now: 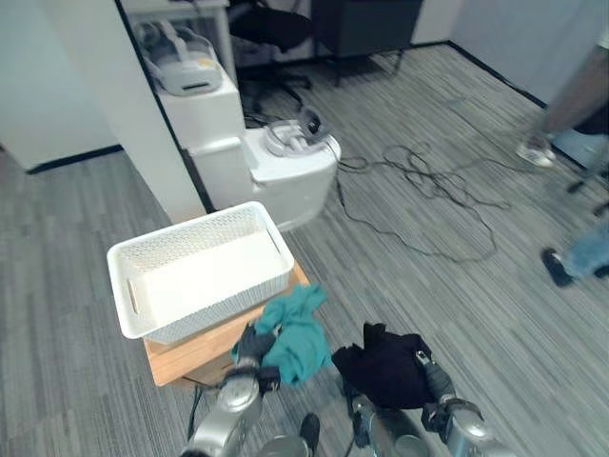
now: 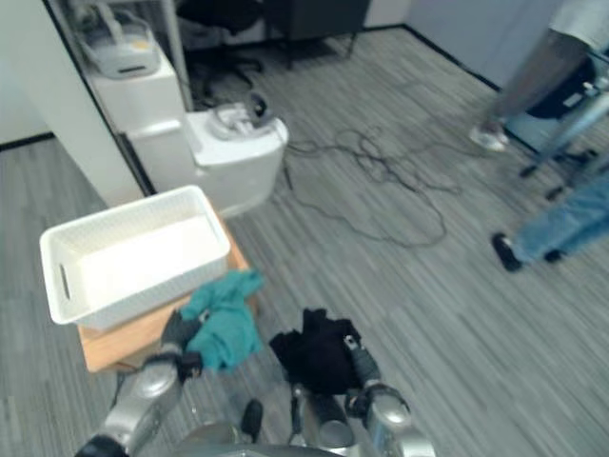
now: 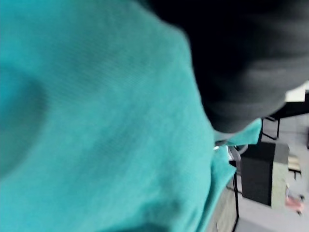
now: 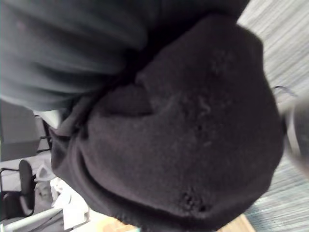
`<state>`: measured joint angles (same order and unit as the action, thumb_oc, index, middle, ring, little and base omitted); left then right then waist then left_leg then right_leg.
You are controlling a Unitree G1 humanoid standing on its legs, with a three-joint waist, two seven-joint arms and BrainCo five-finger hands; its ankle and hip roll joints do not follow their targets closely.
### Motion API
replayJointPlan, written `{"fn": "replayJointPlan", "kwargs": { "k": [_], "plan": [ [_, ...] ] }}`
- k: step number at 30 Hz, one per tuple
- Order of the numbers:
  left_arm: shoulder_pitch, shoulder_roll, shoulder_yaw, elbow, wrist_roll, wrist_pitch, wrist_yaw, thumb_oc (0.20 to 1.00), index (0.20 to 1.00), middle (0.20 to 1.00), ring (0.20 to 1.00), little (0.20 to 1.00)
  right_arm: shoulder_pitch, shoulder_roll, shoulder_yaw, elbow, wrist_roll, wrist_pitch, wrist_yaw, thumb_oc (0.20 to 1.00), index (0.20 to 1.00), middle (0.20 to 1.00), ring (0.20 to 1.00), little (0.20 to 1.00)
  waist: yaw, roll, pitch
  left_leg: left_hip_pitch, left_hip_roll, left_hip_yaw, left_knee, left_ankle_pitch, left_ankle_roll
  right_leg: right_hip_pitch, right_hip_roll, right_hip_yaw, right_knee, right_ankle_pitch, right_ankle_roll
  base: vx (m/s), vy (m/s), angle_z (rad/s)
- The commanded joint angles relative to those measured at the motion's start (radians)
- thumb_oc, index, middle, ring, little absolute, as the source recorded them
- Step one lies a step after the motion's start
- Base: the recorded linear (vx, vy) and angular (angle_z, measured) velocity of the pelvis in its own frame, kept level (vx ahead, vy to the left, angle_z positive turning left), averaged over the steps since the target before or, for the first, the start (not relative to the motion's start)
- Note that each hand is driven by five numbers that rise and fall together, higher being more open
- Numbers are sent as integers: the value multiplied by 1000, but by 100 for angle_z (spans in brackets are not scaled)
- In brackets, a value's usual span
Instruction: Tidy up the quilt and then pick up the clothes from the bed and put them into the laundry hamper.
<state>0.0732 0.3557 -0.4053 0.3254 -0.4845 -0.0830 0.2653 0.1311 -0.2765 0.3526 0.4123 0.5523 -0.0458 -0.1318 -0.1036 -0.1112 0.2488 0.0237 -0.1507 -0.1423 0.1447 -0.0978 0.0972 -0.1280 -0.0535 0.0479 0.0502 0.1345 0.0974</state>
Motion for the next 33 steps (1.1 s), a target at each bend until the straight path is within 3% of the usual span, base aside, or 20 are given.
{"fn": "replayJointPlan", "kwargs": {
  "k": [1,2,5,7,13,15,18,21,23,24,25,29,33],
  "plan": [
    [-77,-36,-9,-103,25,-12,15,200,200,200,200,200,-47,-32,-33,-66,33,-51,-71,200,200,200,200,200,-42,40,18,-6,139,247,-6,2,-76,24,6,-32,82,-76,64,116,135,182],
    [-80,-48,-21,-95,8,3,33,200,200,200,200,200,-49,-43,-44,-59,36,-52,-73,200,200,200,200,200,-51,35,13,-20,158,262,35,-2,-87,44,0,-34,69,-79,54,57,125,166],
    [-52,-68,-23,-79,-13,4,99,200,200,200,200,200,-93,-64,-53,-31,34,-33,-21,200,200,200,200,200,-27,12,7,-55,196,198,83,-10,-108,92,0,8,26,-84,41,43,109,112],
    [-33,-83,-5,-86,-6,15,121,200,200,200,200,200,-110,-65,-59,-34,20,-5,-4,200,200,200,200,200,-22,16,5,-24,201,186,23,1,-109,102,3,31,0,-84,42,35,168,-55],
    [0,-83,37,-138,-19,57,216,200,200,200,200,200,-109,-42,-85,-51,33,7,12,200,200,200,200,200,-2,27,2,16,209,205,-135,68,-117,105,-16,-24,-54,-47,66,9,61,-48],
    [4,-86,59,-145,-16,29,263,200,200,200,200,200,-112,-33,-83,-64,29,9,-6,200,200,200,200,200,6,29,0,19,198,208,-167,80,-116,97,-19,-40,-59,-39,75,0,62,8],
    [27,-92,116,-217,-10,-75,413,200,200,200,200,200,-106,-18,-80,-75,34,22,-37,200,200,200,200,200,31,29,4,21,186,205,-184,83,-113,93,-35,-77,-55,-37,84,27,55,18],
    [51,-83,146,-278,16,-105,500,200,200,200,200,200,-92,-15,-84,-83,25,34,-44,200,200,200,200,200,42,29,7,24,183,207,-182,80,-112,102,-44,-92,-59,-39,88,44,30,9],
    [82,-78,191,-326,51,-147,597,200,200,200,200,200,-74,-12,-78,-87,32,32,-66,200,200,200,200,200,59,28,12,22,181,203,-178,80,-113,114,-53,-108,-63,-43,86,64,49,11],
    [108,-66,252,-358,114,-209,703,200,200,200,200,200,-52,-12,-81,-82,34,30,-78,200,200,200,200,200,73,28,11,24,179,198,-178,78,-115,129,-58,-124,-71,-48,85,123,74,12],
    [113,-57,291,-373,157,-231,745,200,200,200,200,200,-40,-10,-80,-75,31,27,-78,200,200,200,200,200,78,27,8,26,178,194,-180,80,-116,138,-60,-128,-77,-50,83,151,69,19],
    [95,-8,434,-459,302,-264,850,200,200,200,200,200,6,-4,-83,-61,10,33,-68,200,200,200,200,200,90,23,-2,38,181,185,-199,86,-119,163,-63,-136,-93,-53,86,139,20,16],
    [83,21,510,-525,373,-253,884,200,200,200,200,200,28,-12,-88,-48,16,37,-55,200,200,200,200,200,94,21,-7,45,185,179,-212,91,-122,173,-63,-144,-98,-58,86,132,9,10]
  ]
}}
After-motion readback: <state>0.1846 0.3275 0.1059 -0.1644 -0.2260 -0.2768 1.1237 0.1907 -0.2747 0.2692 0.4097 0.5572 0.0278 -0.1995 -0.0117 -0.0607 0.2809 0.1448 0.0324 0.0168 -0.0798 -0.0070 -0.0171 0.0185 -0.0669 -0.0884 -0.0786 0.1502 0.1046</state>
